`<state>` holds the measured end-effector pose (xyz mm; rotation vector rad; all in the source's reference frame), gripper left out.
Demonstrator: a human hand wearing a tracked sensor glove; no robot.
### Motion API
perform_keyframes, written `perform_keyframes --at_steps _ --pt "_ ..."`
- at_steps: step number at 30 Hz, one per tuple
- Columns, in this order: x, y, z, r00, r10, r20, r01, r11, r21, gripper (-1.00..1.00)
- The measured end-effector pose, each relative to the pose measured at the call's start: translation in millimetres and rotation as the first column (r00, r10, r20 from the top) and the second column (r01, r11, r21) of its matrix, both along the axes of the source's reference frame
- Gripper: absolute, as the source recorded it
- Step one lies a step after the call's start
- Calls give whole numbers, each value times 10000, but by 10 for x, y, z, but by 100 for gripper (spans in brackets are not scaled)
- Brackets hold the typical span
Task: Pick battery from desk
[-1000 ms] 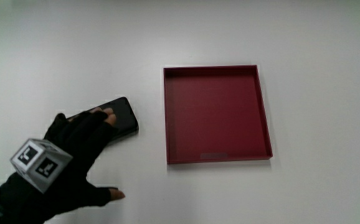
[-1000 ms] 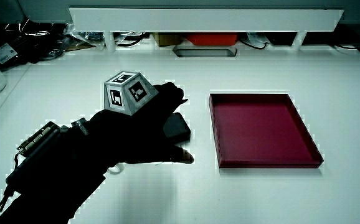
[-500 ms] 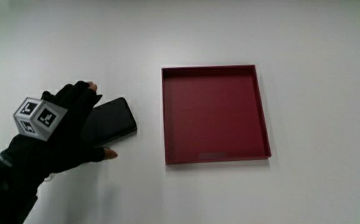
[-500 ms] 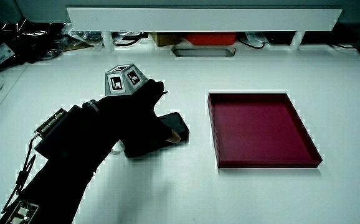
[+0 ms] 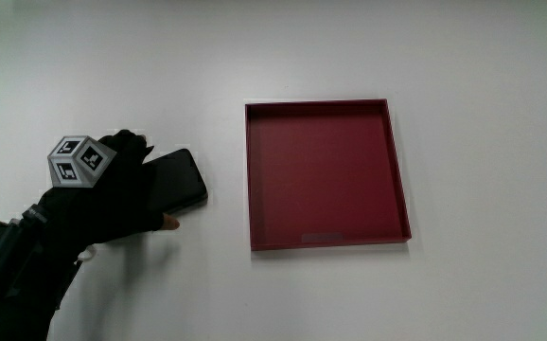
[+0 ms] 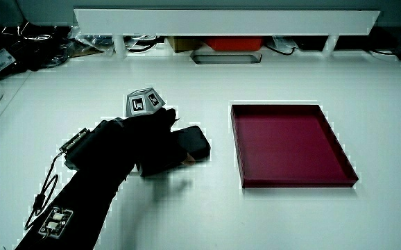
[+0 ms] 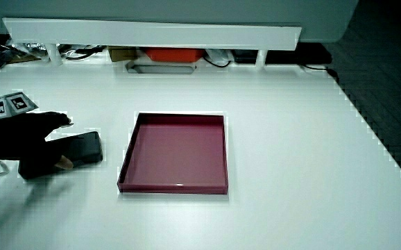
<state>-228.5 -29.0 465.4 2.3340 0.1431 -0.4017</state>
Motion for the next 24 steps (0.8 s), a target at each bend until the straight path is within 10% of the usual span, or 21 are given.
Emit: perform_keyframes --at_steps 24 --pt "31 19 319 9977 25 684 -20 10000 -81 19"
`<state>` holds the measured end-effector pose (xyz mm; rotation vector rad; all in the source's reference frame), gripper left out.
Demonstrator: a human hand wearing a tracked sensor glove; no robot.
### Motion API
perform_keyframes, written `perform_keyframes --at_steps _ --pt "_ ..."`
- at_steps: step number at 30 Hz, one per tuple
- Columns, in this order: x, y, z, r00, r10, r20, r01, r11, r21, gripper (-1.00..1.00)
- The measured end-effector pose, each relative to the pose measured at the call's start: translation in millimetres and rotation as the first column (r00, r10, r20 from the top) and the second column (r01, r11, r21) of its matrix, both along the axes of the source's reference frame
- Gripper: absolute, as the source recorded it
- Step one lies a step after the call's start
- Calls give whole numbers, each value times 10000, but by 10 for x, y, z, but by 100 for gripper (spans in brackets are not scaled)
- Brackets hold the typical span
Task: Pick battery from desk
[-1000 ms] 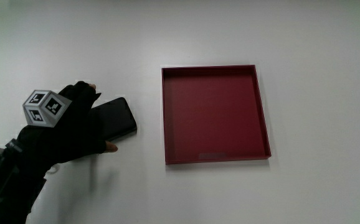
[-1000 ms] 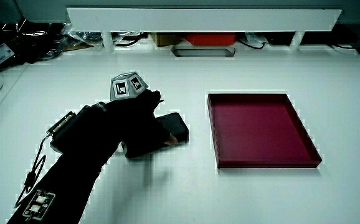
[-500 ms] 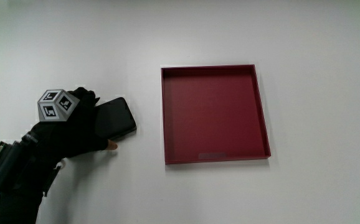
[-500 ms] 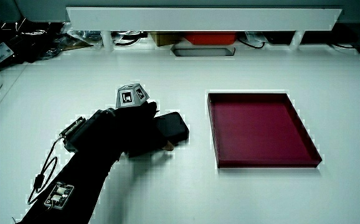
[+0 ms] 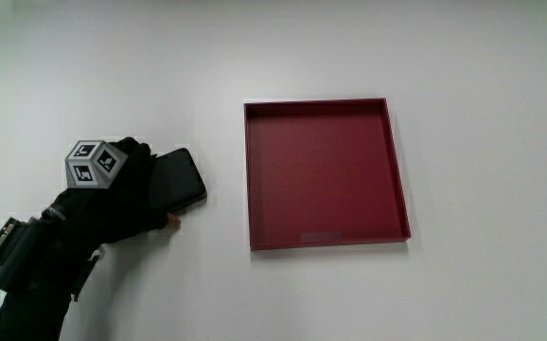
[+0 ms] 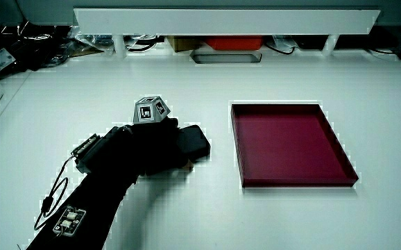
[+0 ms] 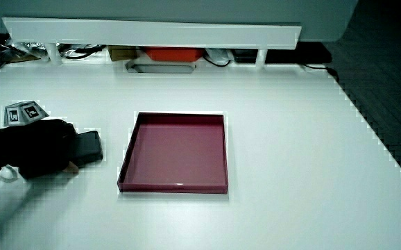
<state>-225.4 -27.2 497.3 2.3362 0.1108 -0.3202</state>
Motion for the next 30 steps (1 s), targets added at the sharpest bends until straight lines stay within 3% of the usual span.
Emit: perform_keyframes --at_steps 7,13,20,21,27,30 --pt "49 2 17 9993 367 88 -370 9984 436 63" --pt "19 22 22 9999 59 -153 -48 9975 704 100" --pt "-9 47 13 9989 231 -412 -174 9910 1330 100" --pt "-12 54 -1 9990 65 -453 -9 9923 1239 100" --pt "25 24 -100 9975 275 -646 -176 9887 1491 100" --pt "85 -9 -175 9937 240 -1093 -61 9868 1616 100"
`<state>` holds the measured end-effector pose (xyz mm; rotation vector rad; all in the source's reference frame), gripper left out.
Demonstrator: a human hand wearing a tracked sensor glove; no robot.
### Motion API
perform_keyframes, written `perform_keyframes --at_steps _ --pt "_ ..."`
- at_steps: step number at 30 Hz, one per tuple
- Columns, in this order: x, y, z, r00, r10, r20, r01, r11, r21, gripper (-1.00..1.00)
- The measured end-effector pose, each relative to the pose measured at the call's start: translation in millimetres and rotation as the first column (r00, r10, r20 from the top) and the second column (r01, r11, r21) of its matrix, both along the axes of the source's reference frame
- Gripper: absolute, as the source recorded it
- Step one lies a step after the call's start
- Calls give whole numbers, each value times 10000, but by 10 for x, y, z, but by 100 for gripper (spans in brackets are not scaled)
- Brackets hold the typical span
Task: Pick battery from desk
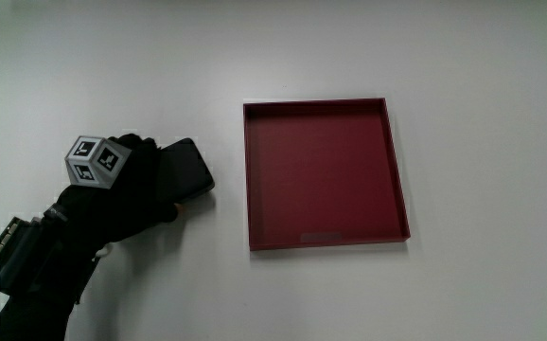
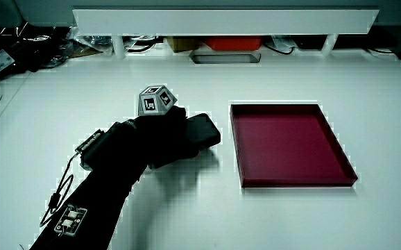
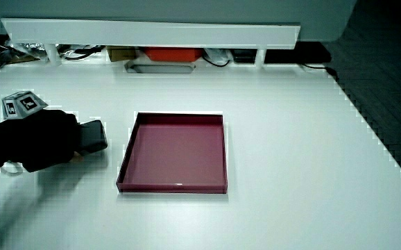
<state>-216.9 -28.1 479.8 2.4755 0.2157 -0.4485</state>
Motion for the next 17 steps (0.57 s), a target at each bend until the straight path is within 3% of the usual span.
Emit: perform_keyframes --at_steps 4,5,6,7,9,10,12,13,14,15,16,17 --pt "160 -43 -159 9988 359 -346 -347 9988 347 100" --pt "179 -54 -125 9966 133 -816 -126 9999 88 100" --pt "251 -71 -222 9967 440 -677 -416 9984 370 100" --pt "280 -85 -176 9916 269 -1263 -241 9994 232 100" --pt "415 -119 -308 9878 851 -1303 -758 9943 750 100" --pt "435 -135 -235 9820 470 -1830 -398 9983 430 100" --pt "553 -171 -277 9769 691 -2023 -611 9971 457 100" --pt "620 -183 -328 9730 933 -2109 -751 9929 923 100" --pt "660 -199 -264 9608 700 -2684 -548 9965 634 100" --pt "730 -235 -222 9371 1852 -2959 -1345 9738 1835 100" --pt "805 -227 -261 9521 1145 -2834 -890 9909 1014 100" --pt "868 -239 -234 9479 1230 -2940 -950 9896 1078 100"
